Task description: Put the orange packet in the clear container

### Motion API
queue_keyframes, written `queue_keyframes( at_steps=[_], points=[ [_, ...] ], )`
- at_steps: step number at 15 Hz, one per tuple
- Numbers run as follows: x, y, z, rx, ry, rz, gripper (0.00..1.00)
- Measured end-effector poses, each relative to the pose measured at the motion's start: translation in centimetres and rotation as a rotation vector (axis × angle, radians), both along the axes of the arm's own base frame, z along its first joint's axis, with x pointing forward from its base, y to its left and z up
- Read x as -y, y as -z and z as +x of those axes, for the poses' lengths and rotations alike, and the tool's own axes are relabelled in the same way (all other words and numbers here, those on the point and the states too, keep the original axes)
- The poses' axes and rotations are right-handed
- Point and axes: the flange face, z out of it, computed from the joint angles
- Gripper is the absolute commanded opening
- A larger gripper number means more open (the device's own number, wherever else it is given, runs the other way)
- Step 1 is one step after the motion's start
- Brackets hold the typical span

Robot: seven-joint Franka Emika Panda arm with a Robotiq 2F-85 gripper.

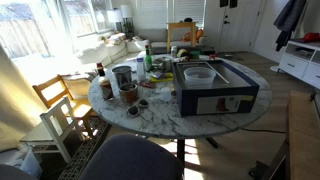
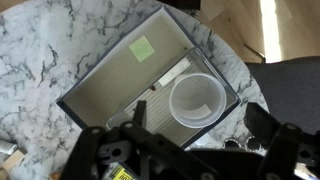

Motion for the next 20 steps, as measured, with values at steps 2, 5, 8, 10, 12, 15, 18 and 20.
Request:
queue_keyframes(
  at_steps=[2, 5, 8, 10, 12, 15, 18, 20],
  points=[
    [0.0, 0.0, 0.0, 0.0, 0.0, 0.0, 1.0],
    [0.0, 0.0, 0.0, 0.0, 0.0, 0.0, 1.0],
    [0.0, 0.0, 0.0, 0.0, 0.0, 0.0, 1.0],
    [0.0, 0.0, 0.0, 0.0, 0.0, 0.0, 1.0],
    [0.2, 0.0, 0.1, 0.004, 0.004, 0.001, 1.0],
    [3.1, -0.6, 1.4, 0.056, 0.055, 0.014, 1.0],
    [8.9, -0.4, 3.7, 0.126, 0.097, 0.051, 1.0],
    [13.2, 0.4, 5.6, 0.202, 0.097, 0.06, 1.0]
  ],
)
